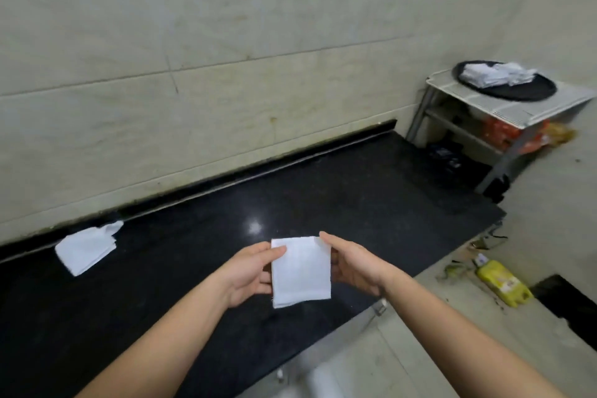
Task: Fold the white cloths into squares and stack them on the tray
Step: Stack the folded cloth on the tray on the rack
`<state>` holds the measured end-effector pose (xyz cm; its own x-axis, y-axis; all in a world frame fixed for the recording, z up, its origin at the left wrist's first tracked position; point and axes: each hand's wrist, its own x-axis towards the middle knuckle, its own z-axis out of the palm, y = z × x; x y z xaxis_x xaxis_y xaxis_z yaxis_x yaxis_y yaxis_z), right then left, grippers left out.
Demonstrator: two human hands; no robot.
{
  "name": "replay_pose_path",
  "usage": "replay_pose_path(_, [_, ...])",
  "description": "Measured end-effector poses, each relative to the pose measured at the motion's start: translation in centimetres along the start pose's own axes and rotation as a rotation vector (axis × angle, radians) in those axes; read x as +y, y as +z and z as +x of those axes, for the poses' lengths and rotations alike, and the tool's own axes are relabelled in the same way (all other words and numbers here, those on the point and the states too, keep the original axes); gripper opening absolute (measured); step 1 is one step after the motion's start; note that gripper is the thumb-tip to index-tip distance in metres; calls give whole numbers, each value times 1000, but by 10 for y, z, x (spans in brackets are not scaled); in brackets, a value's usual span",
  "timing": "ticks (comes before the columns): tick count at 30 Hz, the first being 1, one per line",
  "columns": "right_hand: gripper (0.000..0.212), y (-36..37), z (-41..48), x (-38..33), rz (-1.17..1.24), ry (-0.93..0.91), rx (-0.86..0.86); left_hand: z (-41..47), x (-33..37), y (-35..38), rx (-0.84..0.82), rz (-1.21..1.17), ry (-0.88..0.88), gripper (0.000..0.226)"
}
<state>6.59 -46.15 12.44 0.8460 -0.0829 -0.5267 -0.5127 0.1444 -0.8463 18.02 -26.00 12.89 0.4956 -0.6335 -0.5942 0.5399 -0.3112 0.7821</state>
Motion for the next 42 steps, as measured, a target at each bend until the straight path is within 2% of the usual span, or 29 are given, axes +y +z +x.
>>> replay_pose_path(8, [47,-183,-118,63,54,-75,107,47,-3,211,-120,93,-13,30])
replay_pose_path(17, [62,-355,-244,110,241,-190,306,93,-15,424,-243,147,105,56])
replay_pose_path(23, [55,-420,-273,112,259,-249,372,124,1,493,-270,155,181,55])
replay_pose_path(31, [59,-524,-247,83,275,-319,438,205,53,560,-292,118,245,47])
replay_pose_path(36, [70,-614,-209,36,260,-340,471,284,114,603,-326,66,245,45])
replay_pose_path(42, [55,-712,-188,-53,199,-357,495,356,218,655,-379,81,300,33])
